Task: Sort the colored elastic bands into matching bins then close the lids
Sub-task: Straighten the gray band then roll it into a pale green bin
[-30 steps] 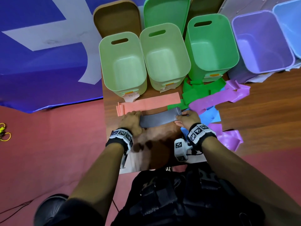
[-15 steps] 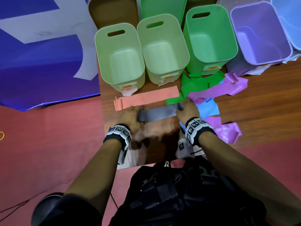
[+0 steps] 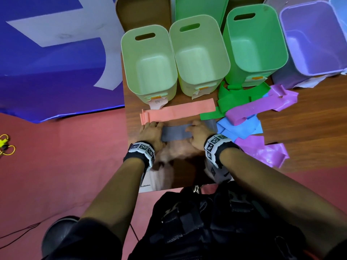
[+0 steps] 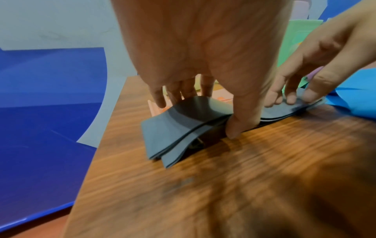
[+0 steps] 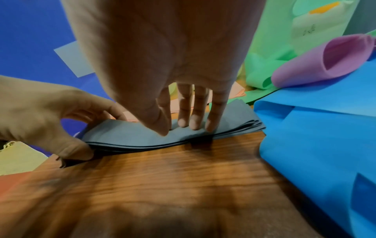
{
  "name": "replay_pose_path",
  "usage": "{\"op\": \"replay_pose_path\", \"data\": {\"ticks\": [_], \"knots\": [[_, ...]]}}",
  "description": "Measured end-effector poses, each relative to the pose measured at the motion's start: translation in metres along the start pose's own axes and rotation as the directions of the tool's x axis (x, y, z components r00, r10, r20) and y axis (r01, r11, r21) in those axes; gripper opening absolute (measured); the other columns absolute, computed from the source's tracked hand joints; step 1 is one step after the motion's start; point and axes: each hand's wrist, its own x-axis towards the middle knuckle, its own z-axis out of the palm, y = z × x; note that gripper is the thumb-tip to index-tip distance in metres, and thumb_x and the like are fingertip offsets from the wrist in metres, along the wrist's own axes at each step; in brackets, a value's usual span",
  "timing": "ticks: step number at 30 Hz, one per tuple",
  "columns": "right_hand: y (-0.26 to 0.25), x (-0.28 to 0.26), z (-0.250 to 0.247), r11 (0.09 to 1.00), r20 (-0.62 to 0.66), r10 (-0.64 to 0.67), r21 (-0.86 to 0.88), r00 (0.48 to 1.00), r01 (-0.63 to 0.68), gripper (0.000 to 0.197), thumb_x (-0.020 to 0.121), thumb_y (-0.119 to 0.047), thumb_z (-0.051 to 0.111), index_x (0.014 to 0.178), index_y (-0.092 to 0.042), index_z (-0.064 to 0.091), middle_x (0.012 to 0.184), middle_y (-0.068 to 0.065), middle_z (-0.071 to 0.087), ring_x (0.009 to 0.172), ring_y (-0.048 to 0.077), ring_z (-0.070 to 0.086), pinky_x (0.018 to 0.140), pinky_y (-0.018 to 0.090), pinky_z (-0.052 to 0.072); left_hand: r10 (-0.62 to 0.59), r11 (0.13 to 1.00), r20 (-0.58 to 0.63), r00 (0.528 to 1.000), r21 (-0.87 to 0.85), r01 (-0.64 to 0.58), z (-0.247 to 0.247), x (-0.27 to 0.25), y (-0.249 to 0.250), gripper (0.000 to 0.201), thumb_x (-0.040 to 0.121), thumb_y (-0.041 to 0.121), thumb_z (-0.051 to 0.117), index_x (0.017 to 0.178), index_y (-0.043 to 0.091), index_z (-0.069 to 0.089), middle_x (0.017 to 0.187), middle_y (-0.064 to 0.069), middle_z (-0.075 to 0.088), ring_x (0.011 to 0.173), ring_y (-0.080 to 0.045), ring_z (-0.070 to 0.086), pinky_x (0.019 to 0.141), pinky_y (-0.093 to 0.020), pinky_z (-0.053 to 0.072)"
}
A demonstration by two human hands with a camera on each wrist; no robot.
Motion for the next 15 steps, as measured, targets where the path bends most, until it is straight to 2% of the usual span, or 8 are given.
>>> {"op": "replay_pose_path", "data": {"ticks": [5, 10, 12, 15], "knots": [[-0.005, 0.000, -0.004, 0.995, 0.042, -0.007, -0.098, 0.999, 0.011, 0.054, 0.091, -0.028, 0.059, 0.142, -0.022, 0.044, 0.147, 0.003, 0.032, 0.127, 0.030, 0.046, 0.107, 0.041, 0.045, -0.017, 0.999, 0.005, 1.000, 0.037, 0.017, 0.007, -0.005, -0.008, 0.083, 0.074, 0.040, 0.069, 0.147, 0.024, 0.032, 0.139, -0.009, 0.047, 0.129, -0.031, 0.040, 0.107, -0.043, 0.031], [-0.006, -0.004, -0.004, 0.986, 0.030, -0.023, -0.167, 0.999, 0.028, 0.055, 0.094, -0.026, 0.057, 0.146, -0.021, 0.040, 0.148, 0.005, 0.028, 0.132, 0.033, 0.041, 0.108, 0.042, 0.044, -0.071, 0.994, -0.053, 0.996, 0.085, 0.076, 0.009, -0.008, -0.006, 0.082, 0.072, 0.055, 0.064, 0.142, 0.023, 0.037, 0.133, -0.009, 0.053, 0.120, -0.033, 0.048, 0.100, -0.044, 0.033], [-0.006, -0.005, -0.002, 0.982, 0.035, -0.035, -0.182, 0.999, 0.041, 0.059, 0.093, -0.027, 0.058, 0.148, -0.027, 0.036, 0.145, 0.006, 0.029, 0.130, 0.034, 0.039, 0.107, 0.042, 0.044, -0.115, 0.990, -0.058, 0.992, 0.081, 0.119, 0.010, -0.009, -0.008, 0.081, 0.072, 0.058, 0.064, 0.140, 0.021, 0.038, 0.135, -0.010, 0.051, 0.120, -0.036, 0.048, 0.102, -0.045, 0.034], [-0.007, -0.009, 0.004, 0.979, 0.062, -0.030, -0.197, 0.998, 0.041, 0.066, 0.089, -0.026, 0.057, 0.146, -0.044, 0.029, 0.139, 0.004, 0.026, 0.127, 0.035, 0.037, 0.106, 0.044, 0.043, -0.153, 0.987, -0.088, 0.984, 0.037, 0.156, 0.013, -0.009, -0.013, 0.078, 0.074, 0.053, 0.067, 0.139, 0.020, 0.039, 0.137, -0.009, 0.049, 0.121, -0.036, 0.048, 0.102, -0.045, 0.035]]}}
